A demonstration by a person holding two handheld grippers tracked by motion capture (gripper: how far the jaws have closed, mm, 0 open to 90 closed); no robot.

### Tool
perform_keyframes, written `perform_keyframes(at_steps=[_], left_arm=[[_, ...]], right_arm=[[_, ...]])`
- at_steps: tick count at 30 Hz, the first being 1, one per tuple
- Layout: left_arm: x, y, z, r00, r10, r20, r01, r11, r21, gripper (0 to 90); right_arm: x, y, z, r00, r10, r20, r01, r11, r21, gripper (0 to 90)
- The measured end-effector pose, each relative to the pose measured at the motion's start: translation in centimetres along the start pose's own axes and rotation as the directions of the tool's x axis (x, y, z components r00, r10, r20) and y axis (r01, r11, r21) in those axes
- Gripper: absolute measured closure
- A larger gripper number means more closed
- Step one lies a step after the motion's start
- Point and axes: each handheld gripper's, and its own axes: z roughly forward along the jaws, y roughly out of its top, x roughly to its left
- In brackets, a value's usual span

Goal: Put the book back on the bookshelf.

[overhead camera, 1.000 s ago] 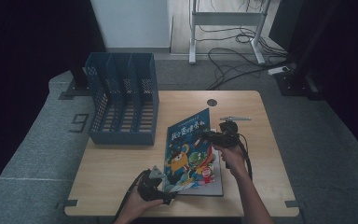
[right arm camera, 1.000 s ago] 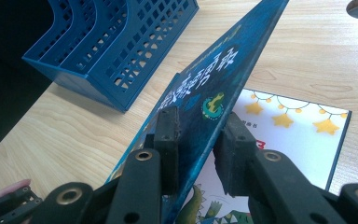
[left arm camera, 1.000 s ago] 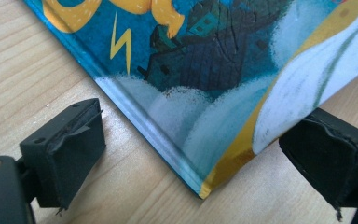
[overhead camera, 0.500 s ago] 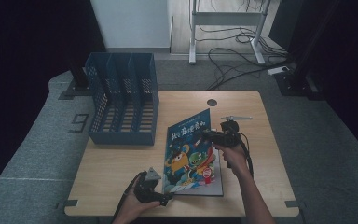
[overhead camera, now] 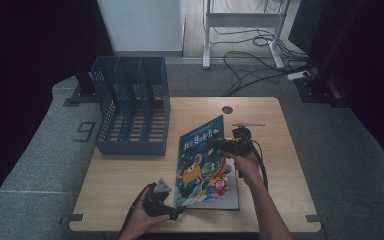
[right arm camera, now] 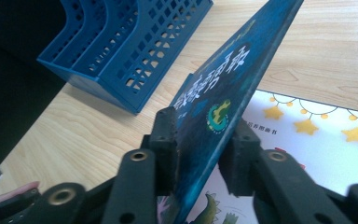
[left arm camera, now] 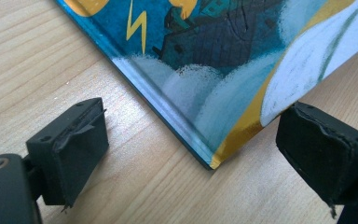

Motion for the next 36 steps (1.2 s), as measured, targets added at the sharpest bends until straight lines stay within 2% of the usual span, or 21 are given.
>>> perform_keyframes(at_steps=[7,11,16,18,20,23,31,33,36], left_arm=[[0.0,0.2,0.1,1.0,0.004,-0.005,-0.004,0.9999,0.013,8.2],[0.1,0.4,0.2,1.0,-0.003,-0.004,0.003,0.9998,0.021,8.0],[0.5,0.9,0.4,0.9993,-0.035,0.008,0.035,0.9992,0.017,8.0],[0.5,1.1,0.5,0.9993,-0.036,0.003,0.036,0.9992,0.019,7.5],[0.5,1.3,0.7,0.9994,-0.033,0.002,0.033,0.9992,0.023,7.3],[0.5,1.5,0.8,0.9993,-0.037,-0.002,0.037,0.999,0.024,6.9],[0.7,2.0,1.1,0.9991,-0.04,-0.014,0.041,0.9987,0.03,6.6],[0.8,2.2,1.2,0.999,-0.043,-0.014,0.044,0.9986,0.03,6.5],[1.0,2.5,1.4,0.999,-0.041,-0.019,0.042,0.9983,0.041,6.1]], right_arm=[[0.2,0.0,0.0,0.9996,-0.024,0.015,0.024,1.0,0.0,71.8],[0.6,0.1,-0.3,0.999,-0.044,0.011,0.044,0.998,-0.033,72.3],[1.0,0.4,-1.0,0.9969,-0.076,0.021,0.078,0.994,-0.07,72.4],[1.6,0.7,-1.5,0.9927,-0.12,0.018,0.121,0.987,-0.103,72.7],[1.8,0.7,-1.6,0.9905,-0.137,0.016,0.138,0.984,-0.114,72.8],[2.6,0.9,-2.2,0.9804,-0.196,0.019,0.197,0.97,-0.142,73.0],[3.0,0.8,-2.7,0.9729,-0.228,0.042,0.231,0.958,-0.168,73.2],[3.2,0.9,-2.9,0.9687,-0.244,0.044,0.248,0.952,-0.18,73.3],[3.7,1.0,-3.2,0.9569,-0.288,0.038,0.289,0.933,-0.214,73.5]])
